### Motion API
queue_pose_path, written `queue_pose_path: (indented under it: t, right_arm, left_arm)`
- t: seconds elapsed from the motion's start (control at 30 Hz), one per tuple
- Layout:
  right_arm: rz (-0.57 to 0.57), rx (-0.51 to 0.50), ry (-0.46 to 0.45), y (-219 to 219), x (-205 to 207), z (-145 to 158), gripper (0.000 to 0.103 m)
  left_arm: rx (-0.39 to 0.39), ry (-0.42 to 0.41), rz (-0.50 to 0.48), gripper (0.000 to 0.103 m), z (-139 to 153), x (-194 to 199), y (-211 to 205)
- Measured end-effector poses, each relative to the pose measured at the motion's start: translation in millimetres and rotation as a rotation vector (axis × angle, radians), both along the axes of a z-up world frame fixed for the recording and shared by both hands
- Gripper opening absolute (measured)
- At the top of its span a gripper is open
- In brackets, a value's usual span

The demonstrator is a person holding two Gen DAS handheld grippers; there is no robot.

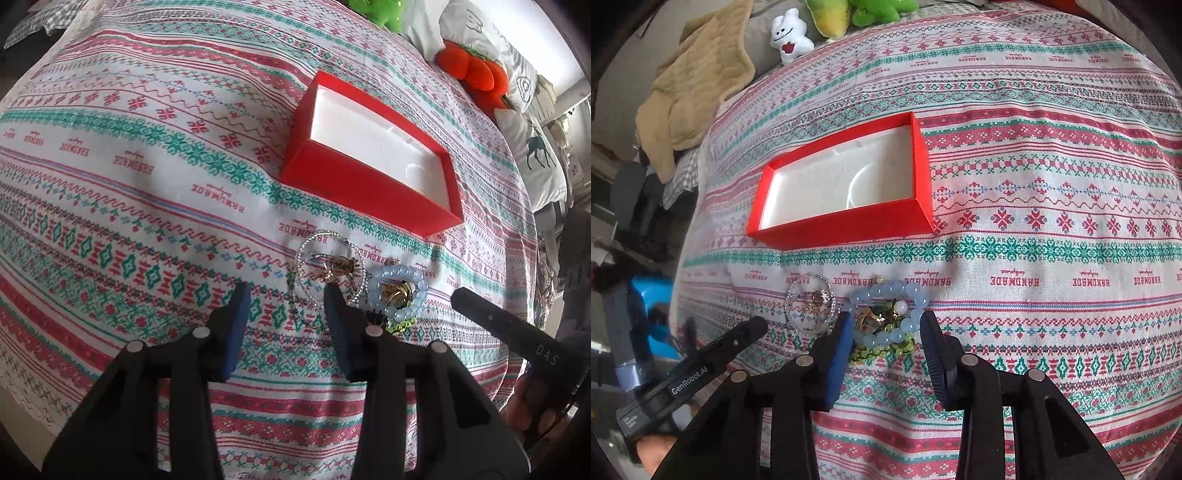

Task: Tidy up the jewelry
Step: 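Move both grippers toward the jewelry pile beside the red box, then grasp the silver bead bracelet with the left gripper while the right grasps the light-blue bracelet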

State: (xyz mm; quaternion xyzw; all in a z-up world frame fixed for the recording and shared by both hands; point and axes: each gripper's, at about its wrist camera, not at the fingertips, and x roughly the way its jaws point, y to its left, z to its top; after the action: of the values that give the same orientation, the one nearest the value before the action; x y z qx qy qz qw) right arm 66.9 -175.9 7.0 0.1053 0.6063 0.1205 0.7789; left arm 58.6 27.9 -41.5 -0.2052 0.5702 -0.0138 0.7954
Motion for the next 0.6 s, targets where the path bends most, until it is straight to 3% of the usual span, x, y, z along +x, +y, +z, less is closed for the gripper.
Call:
queue_pose_path:
  t: [0.37, 0.6]
  right_arm:
    - [-0.009, -0.054, 0.031, -4.6, 21.0, -22.7, 0.038]
    - [0.018, -0.064, 0.042, -1.2, 23.1, -29.3, 0.038]
  left_arm:
    - [0.033, 0.029, -0.04, 0.033, -16.6, 25.4, -19.5]
    - [0.078, 0.057, -0.037, 0.014, -26.2, 35.2, -28.2]
